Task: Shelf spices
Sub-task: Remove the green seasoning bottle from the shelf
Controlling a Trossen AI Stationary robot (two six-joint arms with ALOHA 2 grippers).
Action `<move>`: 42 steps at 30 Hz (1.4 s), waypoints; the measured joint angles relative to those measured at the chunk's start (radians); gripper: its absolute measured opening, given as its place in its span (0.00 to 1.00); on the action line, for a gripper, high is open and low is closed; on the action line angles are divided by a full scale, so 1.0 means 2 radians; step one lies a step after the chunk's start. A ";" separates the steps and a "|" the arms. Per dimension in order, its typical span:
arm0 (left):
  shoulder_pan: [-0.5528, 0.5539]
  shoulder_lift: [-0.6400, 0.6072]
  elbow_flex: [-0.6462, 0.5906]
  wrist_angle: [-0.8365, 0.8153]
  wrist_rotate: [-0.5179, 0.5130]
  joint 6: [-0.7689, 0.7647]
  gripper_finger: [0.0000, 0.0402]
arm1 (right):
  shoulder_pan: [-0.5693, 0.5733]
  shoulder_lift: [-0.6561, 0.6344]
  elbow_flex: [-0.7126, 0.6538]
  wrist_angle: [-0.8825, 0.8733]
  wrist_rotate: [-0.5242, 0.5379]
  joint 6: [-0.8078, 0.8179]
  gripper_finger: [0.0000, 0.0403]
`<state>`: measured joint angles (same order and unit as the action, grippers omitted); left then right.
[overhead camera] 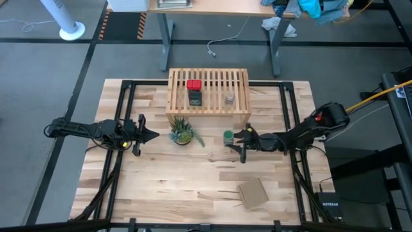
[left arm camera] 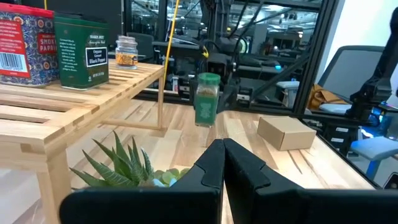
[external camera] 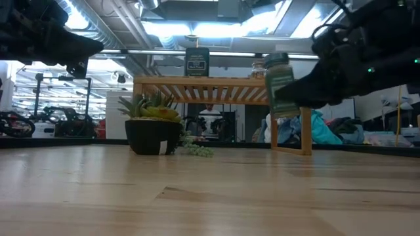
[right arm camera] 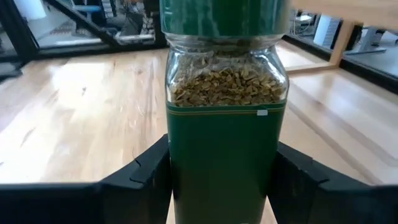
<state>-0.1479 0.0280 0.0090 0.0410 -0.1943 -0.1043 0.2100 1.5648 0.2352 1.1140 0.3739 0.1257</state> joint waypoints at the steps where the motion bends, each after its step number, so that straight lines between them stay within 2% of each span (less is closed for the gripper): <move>1: 0.000 0.000 0.000 0.000 0.000 0.000 0.00 | 0.000 0.009 0.008 0.001 0.000 0.000 0.51; 25: 0.000 0.000 0.000 0.000 0.000 0.000 0.00 | 0.000 0.168 0.128 0.010 0.000 0.000 0.51; 42: 0.000 0.000 0.000 0.000 0.000 -0.010 0.00 | -0.003 0.238 0.193 0.026 0.013 -0.014 0.52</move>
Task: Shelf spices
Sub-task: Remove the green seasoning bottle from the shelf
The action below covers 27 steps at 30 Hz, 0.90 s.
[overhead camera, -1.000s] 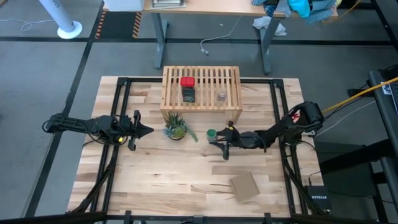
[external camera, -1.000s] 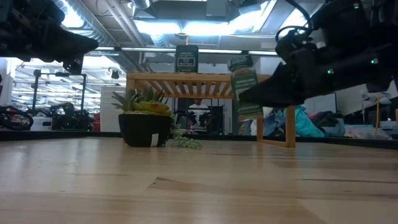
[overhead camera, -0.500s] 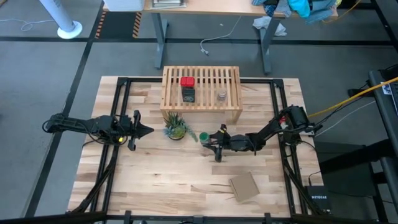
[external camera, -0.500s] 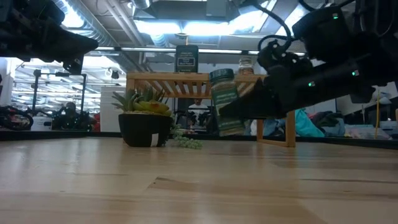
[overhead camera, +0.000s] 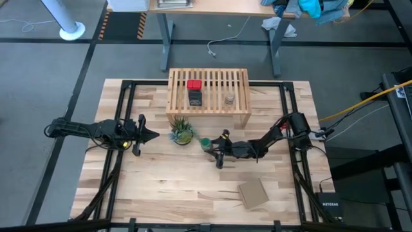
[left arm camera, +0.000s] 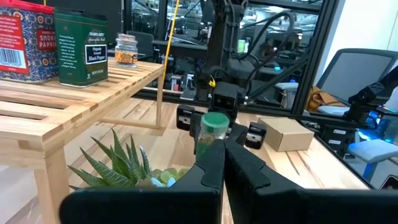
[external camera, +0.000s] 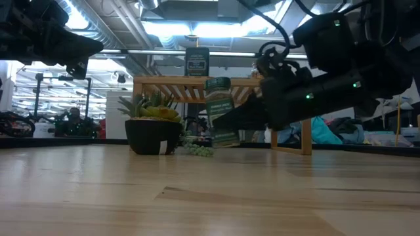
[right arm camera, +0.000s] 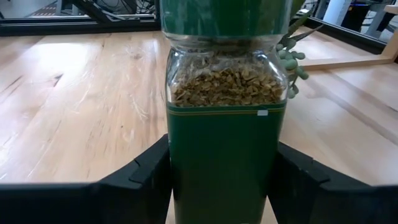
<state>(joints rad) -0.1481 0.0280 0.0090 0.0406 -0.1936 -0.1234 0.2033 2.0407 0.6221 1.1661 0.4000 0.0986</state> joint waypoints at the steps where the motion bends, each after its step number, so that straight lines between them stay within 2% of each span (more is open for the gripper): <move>1: 0.000 0.000 0.000 0.000 0.000 0.000 0.00 | -0.001 0.005 0.005 0.000 0.000 0.000 0.52; 8: 0.000 0.000 0.000 0.000 0.000 0.000 0.00 | 0.000 0.030 0.038 0.001 -0.007 0.004 0.52; 14: 0.000 0.000 0.000 0.000 0.000 0.000 0.00 | 0.007 0.036 0.042 0.014 -0.045 0.053 0.52; 22: 0.000 0.000 0.000 0.000 0.000 0.000 0.00 | 0.044 0.044 0.043 0.029 -0.016 0.052 0.52; 27: 0.000 0.000 0.000 0.000 0.000 0.000 0.00 | 0.046 0.081 0.068 0.037 -0.013 0.057 0.52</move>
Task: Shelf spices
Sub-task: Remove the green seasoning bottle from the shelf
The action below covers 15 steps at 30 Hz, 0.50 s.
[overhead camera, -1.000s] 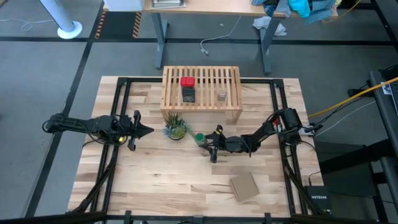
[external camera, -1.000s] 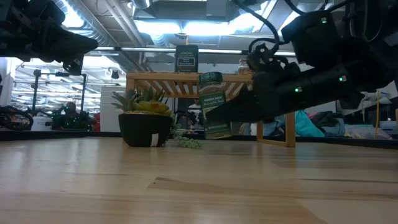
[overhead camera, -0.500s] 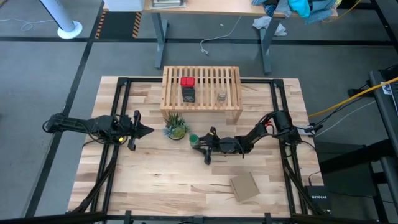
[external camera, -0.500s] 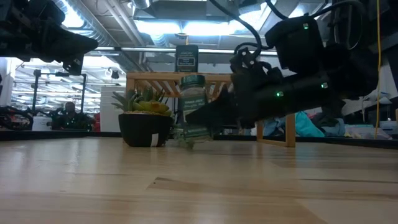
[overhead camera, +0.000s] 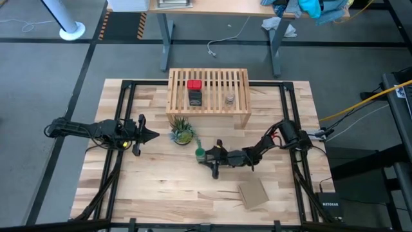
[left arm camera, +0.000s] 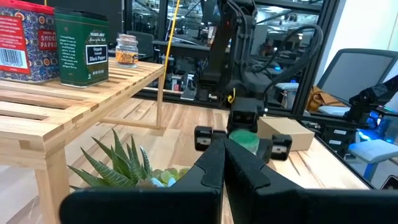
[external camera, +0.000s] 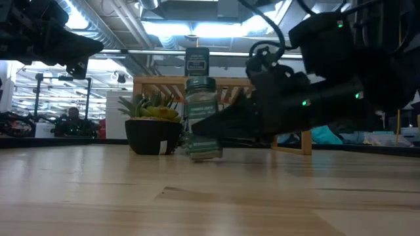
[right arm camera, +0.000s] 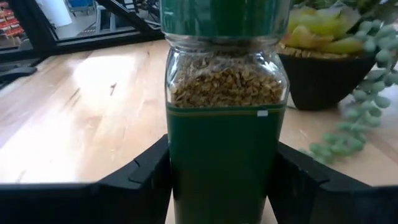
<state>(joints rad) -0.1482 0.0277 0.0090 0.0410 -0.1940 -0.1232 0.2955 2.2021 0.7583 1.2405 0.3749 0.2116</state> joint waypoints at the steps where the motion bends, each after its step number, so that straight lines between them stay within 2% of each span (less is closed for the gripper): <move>1: 0.000 0.000 0.000 0.000 0.000 0.000 0.00 | 0.000 0.006 0.007 0.000 -0.002 0.000 0.52; 10: 0.000 0.000 0.000 0.000 0.000 0.000 0.00 | -0.001 0.028 0.039 0.000 -0.031 -0.021 0.52; 15: 0.000 0.000 0.000 0.000 0.000 0.000 0.00 | -0.001 0.029 0.038 -0.008 -0.063 -0.031 0.59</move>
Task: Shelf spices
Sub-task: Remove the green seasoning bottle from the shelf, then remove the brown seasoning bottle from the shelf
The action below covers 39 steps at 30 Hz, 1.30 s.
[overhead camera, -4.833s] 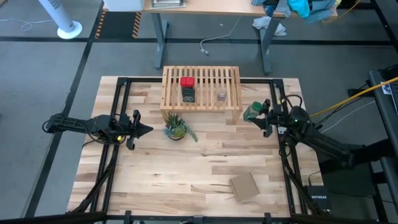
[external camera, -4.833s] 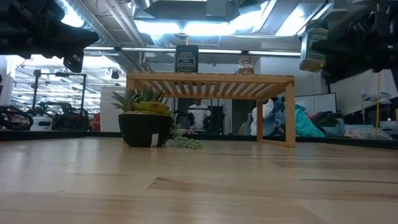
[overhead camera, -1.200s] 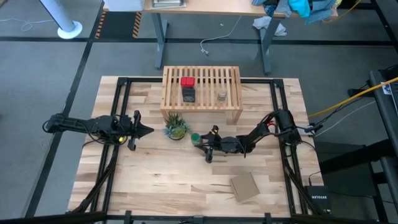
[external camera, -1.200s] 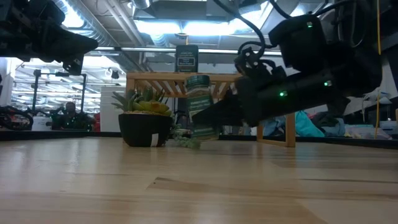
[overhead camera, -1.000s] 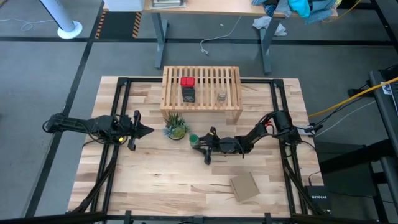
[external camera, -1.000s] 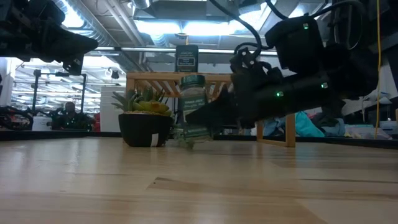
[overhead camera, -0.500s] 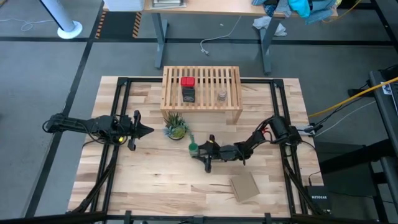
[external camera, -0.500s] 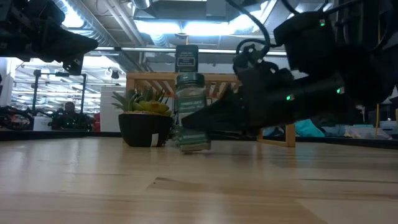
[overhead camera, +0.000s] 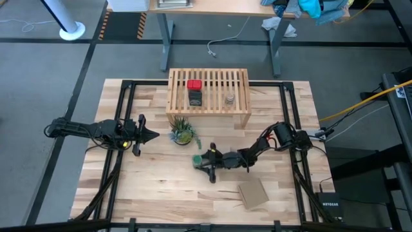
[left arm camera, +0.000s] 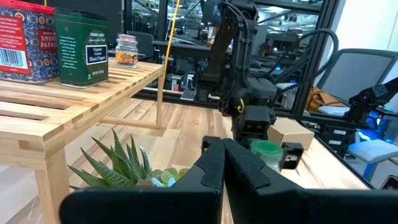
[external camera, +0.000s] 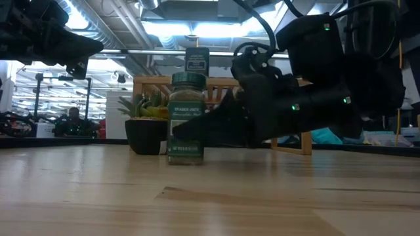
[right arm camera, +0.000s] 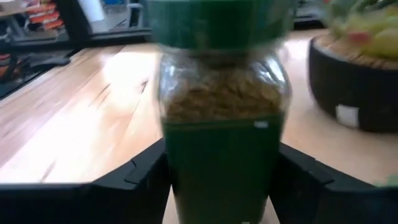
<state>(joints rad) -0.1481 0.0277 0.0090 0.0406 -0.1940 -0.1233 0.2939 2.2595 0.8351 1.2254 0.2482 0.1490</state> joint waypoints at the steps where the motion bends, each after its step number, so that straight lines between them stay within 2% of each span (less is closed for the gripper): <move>1: 0.000 0.000 0.000 0.000 0.000 0.000 0.00 | 0.000 0.001 -0.001 -0.002 -0.002 0.000 0.60; 10: 0.000 0.000 0.000 0.000 0.000 0.000 0.00 | 0.000 0.001 -0.001 0.002 -0.001 0.002 0.78; 15: 0.000 0.000 0.000 0.000 0.000 0.000 0.00 | 0.000 0.001 -0.001 0.008 0.001 0.004 0.82; 19: 0.000 0.000 0.000 0.000 0.000 0.000 0.00 | 0.000 -0.014 -0.021 0.022 0.002 0.014 0.80; 27: 0.000 0.000 0.000 0.000 0.000 0.000 0.00 | 0.000 -0.087 -0.089 0.026 0.026 0.013 0.71; 39: 0.000 0.000 0.000 0.000 0.000 0.000 0.00 | 0.000 -0.192 -0.169 0.026 0.077 -0.026 0.60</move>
<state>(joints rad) -0.1482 0.0280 0.0090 0.0406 -0.1940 -0.1230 0.2943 1.8761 0.4963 1.2779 0.4026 0.0973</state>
